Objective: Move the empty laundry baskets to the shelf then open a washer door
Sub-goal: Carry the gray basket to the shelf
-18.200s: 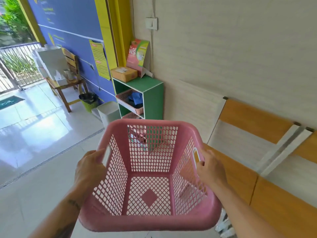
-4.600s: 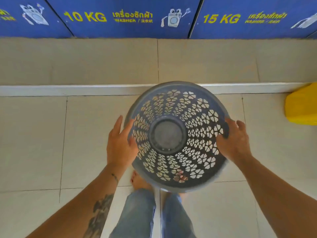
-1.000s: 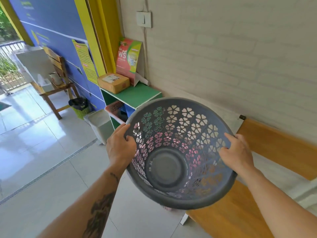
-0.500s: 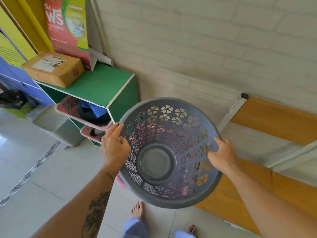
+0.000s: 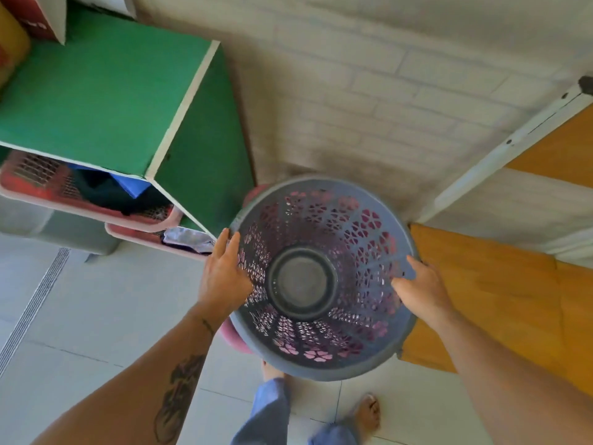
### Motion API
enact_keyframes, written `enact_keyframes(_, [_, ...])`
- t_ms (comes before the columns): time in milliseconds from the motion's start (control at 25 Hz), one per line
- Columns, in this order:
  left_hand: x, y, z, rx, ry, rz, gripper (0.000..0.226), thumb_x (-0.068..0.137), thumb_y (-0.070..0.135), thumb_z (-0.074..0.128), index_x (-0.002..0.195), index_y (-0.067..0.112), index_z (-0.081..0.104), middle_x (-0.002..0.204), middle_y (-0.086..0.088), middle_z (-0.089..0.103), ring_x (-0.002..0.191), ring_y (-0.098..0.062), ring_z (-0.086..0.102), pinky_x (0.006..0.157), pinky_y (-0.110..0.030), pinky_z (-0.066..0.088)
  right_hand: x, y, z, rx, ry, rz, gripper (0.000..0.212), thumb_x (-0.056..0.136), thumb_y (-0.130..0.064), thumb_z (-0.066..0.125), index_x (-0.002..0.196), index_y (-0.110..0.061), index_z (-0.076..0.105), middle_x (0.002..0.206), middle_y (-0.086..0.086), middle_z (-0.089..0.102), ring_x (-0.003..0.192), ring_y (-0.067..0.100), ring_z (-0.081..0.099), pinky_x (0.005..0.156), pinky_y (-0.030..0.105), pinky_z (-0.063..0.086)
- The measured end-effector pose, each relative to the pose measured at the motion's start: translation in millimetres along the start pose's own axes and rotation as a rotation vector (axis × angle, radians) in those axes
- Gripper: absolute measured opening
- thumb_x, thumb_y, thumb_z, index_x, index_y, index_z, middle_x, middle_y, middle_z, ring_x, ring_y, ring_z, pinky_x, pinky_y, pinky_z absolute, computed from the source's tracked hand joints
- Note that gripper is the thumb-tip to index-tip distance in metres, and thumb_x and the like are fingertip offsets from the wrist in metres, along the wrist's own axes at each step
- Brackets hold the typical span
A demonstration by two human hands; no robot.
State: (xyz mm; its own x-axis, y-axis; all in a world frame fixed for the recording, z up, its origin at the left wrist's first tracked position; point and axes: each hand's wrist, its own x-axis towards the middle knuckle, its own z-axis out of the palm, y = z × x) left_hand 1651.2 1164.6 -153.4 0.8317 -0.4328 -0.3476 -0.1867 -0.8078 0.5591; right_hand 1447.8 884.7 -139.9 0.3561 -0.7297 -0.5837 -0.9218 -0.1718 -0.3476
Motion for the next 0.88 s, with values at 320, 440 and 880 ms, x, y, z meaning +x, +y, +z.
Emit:
enact_keyframes(320, [31,-4,12,-0.001,-0.131,-0.042,0.081,0.075,-0.001,0.052,0.15,0.018,0.029,0.157,-0.003,0.024,0.138,-0.029,0.034,0.111,-0.044,0.037,16,3,17,0.146,-0.044,0.014,0.061,0.085,-0.019,0.061,0.142,-0.021,0.042,0.141,0.003,0.039,0.071,0.004,0.046,0.052,0.016,0.036])
enact_keyframes(440, [31,7,8,-0.007,-0.137,-0.038,0.072,0.073,0.0,0.05,0.144,0.012,0.04,0.142,-0.007,0.043,0.123,-0.03,0.048,0.102,-0.044,0.046,9,-2,12,0.155,-0.068,-0.05,0.047,0.082,-0.015,0.059,0.127,-0.023,0.052,0.126,0.001,0.047,0.078,0.006,0.055,0.054,0.023,0.046])
enact_keyframes(880, [-29,136,-24,-0.131,0.019,0.171,0.039,0.085,0.009,0.049,0.115,0.029,0.065,0.113,0.004,0.066,0.091,-0.015,0.064,0.084,-0.037,0.054,-74,36,-112,0.172,0.104,-0.142,0.054,0.087,-0.017,0.054,0.139,-0.028,0.046,0.143,-0.002,0.045,0.125,0.016,0.046,0.095,0.038,0.047])
